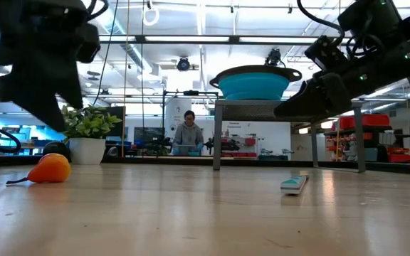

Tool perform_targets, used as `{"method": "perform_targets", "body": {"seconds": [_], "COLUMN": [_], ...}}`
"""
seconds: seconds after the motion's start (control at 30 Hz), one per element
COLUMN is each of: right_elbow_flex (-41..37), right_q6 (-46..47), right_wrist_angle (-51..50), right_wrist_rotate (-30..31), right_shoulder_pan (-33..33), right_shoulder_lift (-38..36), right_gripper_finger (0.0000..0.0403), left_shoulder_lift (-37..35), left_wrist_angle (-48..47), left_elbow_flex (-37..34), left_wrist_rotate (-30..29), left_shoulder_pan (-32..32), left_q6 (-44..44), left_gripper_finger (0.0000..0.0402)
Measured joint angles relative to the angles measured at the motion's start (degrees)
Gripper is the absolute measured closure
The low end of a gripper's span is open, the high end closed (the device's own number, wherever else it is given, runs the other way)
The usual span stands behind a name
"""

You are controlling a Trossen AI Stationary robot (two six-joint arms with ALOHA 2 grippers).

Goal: Pick & Place Fruit
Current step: Put the peach into the blue strainer bowl on the shelf

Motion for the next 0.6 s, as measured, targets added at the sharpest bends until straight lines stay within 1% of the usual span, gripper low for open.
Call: {"method": "perform_targets", "body": {"seconds": [0.2, 0.27, 0.33, 0.5, 0.6], "right_elbow_flex": [0.0, 0.0, 0.0, 0.0, 0.0], "right_q6": [0.0, 0.0, 0.0, 0.0, 0.0], "right_wrist_angle": [-0.1, 0.1, 0.2, 0.4, 0.4], "right_wrist_rotate": [0.0, 0.1, 0.1, 0.0, 0.0], "right_shoulder_pan": [0.0, 0.0, 0.0, 0.0, 0.0], "right_shoulder_lift": [0.0, 0.0, 0.0, 0.0, 0.0], "right_gripper_finger": [0.0135, 0.0135, 0.0135, 0.0135, 0.0135], "left_shoulder_lift": [5.8, 6.9, 7.4, 7.3, 8.9], "left_wrist_angle": [3.3, 3.2, 2.4, 2.7, 3.0], "left_elbow_flex": [0.0, 0.5, 1.1, 2.3, 2.4], "left_wrist_rotate": [6.5, 7.6, 7.3, 3.5, 3.2], "left_shoulder_pan": [0.0, -0.1, -0.1, 0.0, 0.0], "left_q6": [-0.5, -0.5, 0.3, 0.4, 0.0], "left_gripper_finger": [0.0105, 0.0106, 0.0107, 0.0107, 0.0107]}}
